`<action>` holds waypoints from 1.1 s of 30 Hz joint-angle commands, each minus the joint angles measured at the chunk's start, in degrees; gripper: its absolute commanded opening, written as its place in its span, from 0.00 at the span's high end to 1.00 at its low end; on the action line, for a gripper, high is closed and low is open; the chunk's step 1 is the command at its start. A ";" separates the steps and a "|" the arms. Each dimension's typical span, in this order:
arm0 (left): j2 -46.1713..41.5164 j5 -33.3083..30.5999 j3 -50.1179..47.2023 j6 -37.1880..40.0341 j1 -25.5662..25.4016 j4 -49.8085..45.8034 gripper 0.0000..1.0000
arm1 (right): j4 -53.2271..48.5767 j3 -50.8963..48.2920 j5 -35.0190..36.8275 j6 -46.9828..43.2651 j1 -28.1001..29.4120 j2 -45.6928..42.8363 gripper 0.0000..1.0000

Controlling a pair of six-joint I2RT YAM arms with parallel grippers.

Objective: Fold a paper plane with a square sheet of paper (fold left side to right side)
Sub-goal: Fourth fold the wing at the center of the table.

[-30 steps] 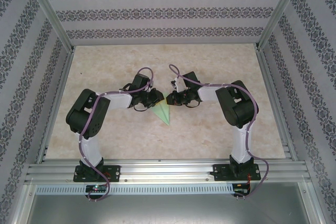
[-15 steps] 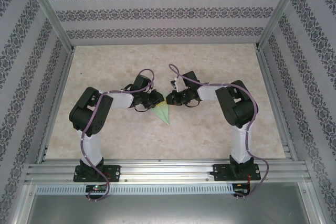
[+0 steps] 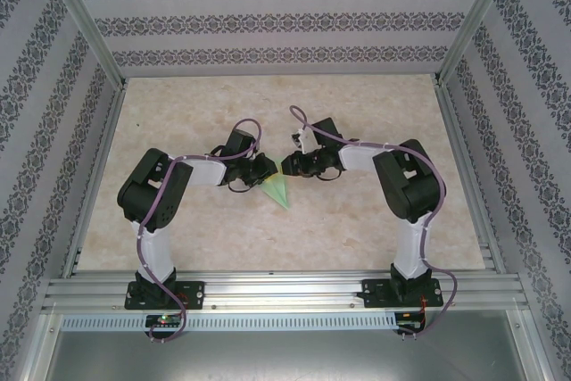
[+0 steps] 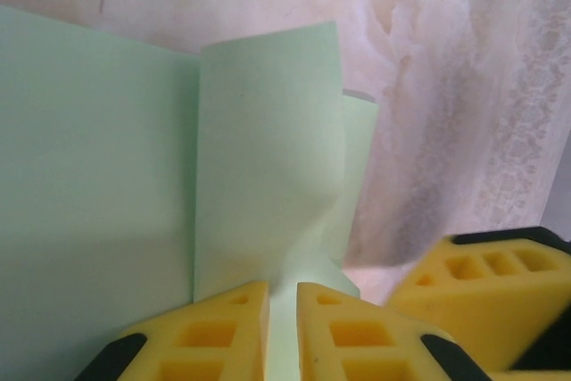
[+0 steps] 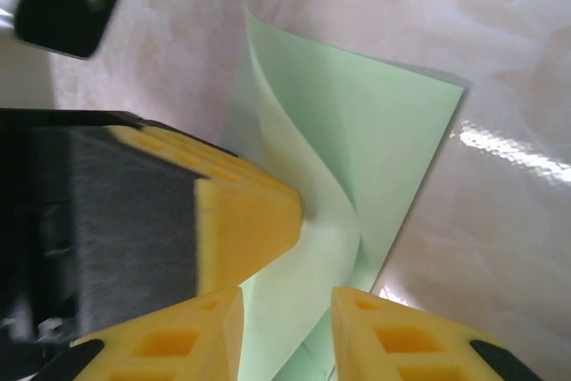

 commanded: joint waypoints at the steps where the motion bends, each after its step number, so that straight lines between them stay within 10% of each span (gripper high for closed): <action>1: 2.42 -3.12 -2.24 -0.36 0.41 -1.49 0.82 | 0.19 -2.40 0.49 0.00 -1.19 -5.84 0.67; 33: 2.31 -3.69 -1.98 0.52 0.40 -2.85 0.85 | 7.95 -13.90 0.25 8.13 9.70 -6.05 0.73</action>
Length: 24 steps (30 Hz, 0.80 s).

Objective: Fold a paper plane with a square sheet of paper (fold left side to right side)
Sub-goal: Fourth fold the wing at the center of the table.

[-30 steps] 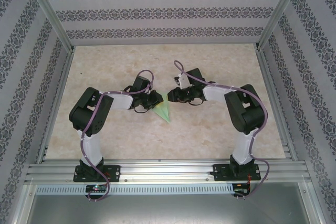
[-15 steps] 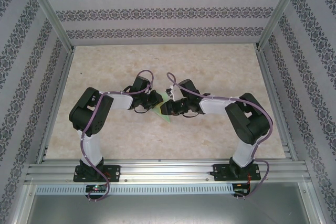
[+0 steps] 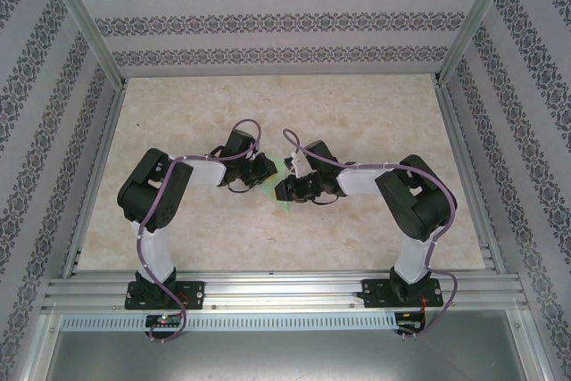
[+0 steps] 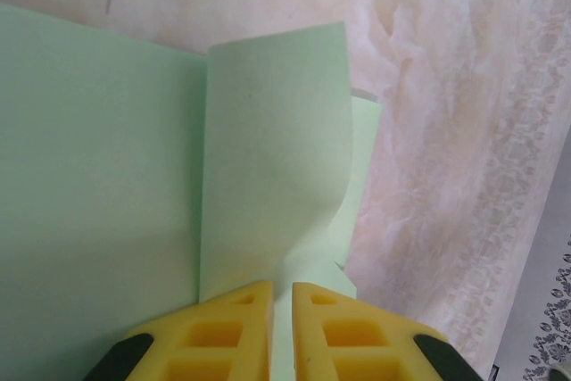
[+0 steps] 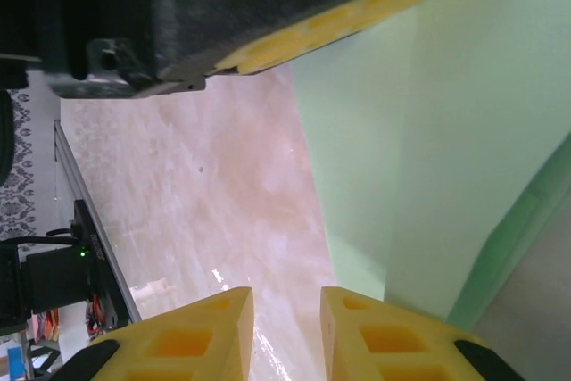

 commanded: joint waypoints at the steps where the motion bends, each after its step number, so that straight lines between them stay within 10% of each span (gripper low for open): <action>1: 2.26 -3.64 -1.59 0.83 0.40 -3.59 0.85 | -0.37 -0.36 1.17 -0.95 0.73 0.84 0.73; 24: 2.59 -3.78 -1.28 0.97 0.46 -4.06 0.85 | -6.86 0.91 3.92 -3.72 2.16 2.44 0.73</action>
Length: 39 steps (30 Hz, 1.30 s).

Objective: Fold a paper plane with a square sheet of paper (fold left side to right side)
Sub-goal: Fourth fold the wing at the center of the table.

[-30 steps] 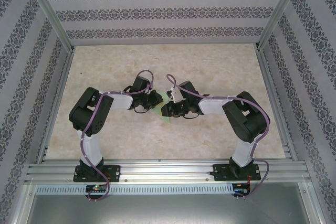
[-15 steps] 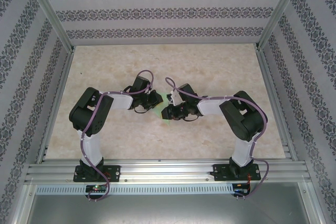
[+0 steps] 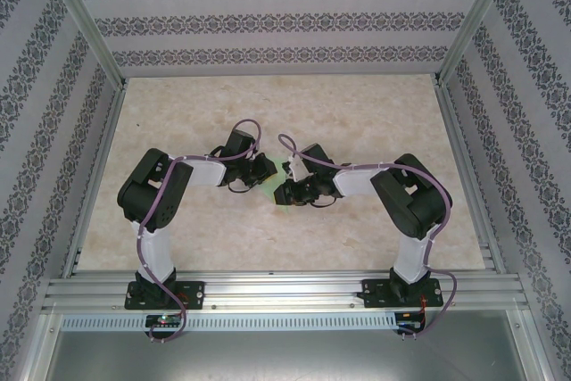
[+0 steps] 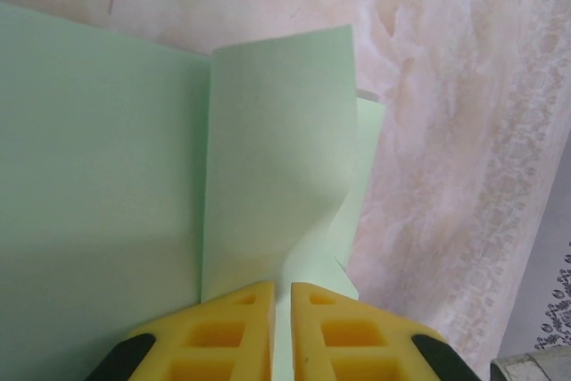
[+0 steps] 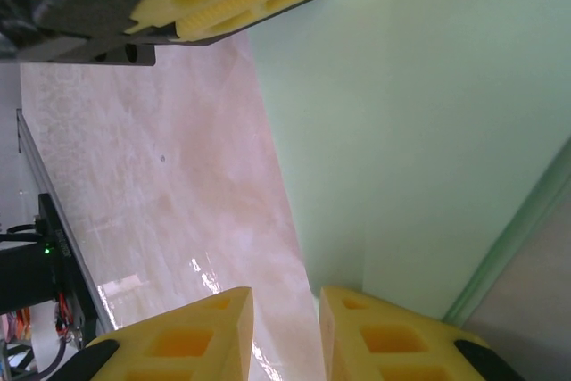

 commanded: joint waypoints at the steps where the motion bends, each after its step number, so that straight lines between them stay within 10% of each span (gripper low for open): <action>1: 2.65 -3.64 -1.20 1.01 0.45 -3.92 0.85 | -4.97 0.22 1.47 -1.96 0.77 0.99 0.73; 39: 3.49 -4.07 -0.88 1.40 0.46 -4.77 0.86 | -12.79 -8.54 2.88 -1.54 3.06 -4.03 0.82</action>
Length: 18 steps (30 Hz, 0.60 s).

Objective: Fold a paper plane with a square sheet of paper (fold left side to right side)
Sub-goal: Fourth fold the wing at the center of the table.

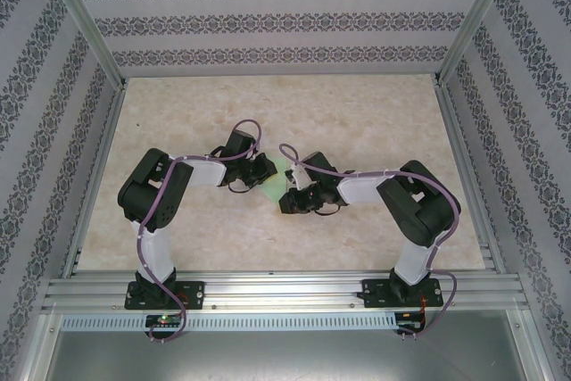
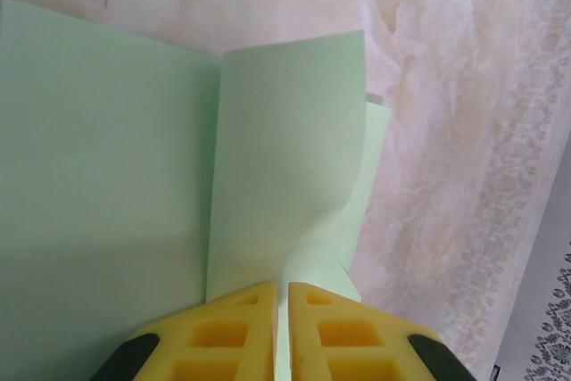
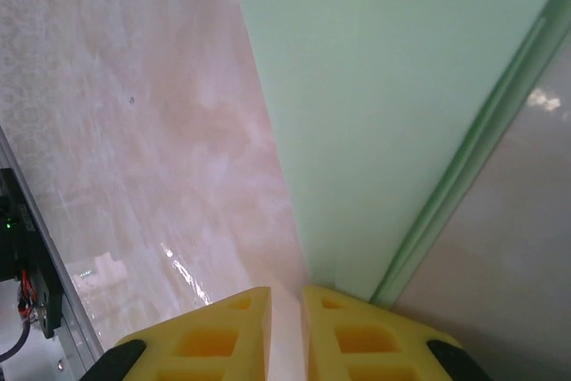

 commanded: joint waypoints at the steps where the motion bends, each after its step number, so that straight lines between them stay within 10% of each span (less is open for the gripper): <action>1: 3.38 -4.01 -0.87 1.39 0.38 -4.73 0.87 | -12.37 -3.15 0.11 -0.18 1.35 -0.37 0.82; 18: 2.34 -3.67 -1.17 1.77 0.42 -5.13 0.86 | -2.25 6.01 -2.50 7.43 -1.04 -4.94 0.81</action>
